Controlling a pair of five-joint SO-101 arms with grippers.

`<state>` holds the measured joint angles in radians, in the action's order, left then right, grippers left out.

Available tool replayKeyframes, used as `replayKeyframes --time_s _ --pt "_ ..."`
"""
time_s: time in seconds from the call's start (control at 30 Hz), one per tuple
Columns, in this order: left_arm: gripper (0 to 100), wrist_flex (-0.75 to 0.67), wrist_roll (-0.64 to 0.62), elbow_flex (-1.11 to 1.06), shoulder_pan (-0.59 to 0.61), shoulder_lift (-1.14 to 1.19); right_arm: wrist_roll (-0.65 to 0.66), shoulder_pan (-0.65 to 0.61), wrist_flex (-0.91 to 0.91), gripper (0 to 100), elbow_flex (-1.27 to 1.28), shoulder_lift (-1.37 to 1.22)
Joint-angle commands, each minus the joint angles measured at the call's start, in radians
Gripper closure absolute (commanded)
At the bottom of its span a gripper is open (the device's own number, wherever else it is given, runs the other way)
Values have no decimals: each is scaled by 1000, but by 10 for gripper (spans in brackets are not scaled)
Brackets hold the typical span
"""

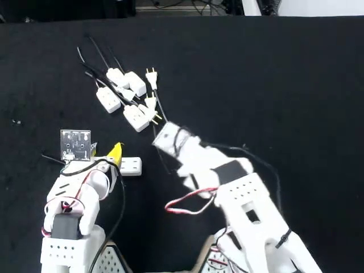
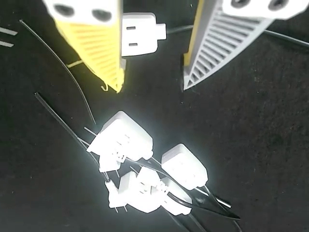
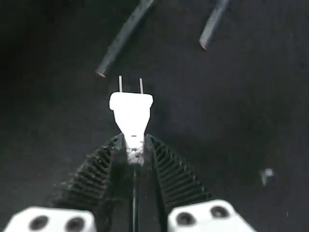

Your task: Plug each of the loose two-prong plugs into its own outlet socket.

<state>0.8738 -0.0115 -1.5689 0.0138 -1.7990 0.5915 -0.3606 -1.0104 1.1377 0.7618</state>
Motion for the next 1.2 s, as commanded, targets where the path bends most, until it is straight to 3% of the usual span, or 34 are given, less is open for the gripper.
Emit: replayKeyframes --time_s 0.0,0.2,0.33,0.63,0.9,1.17 --pt "798 17 48 5 2 -3 11 107 2 988 -70 -91" --pt "798 11 60 -10 2 -3 11 126 -95 988 -216 -291" --pt "798 11 61 -10 -1 -3 5 92 -107 988 -291 -283" --pt "798 11 61 -10 -1 -3 -114 -193 -167 988 -309 -58" --pt "798 11 55 -8 -2 -3 -183 -407 80 988 -176 62" --pt "798 11 55 -1 1 -3 -190 -433 269 988 -102 8"
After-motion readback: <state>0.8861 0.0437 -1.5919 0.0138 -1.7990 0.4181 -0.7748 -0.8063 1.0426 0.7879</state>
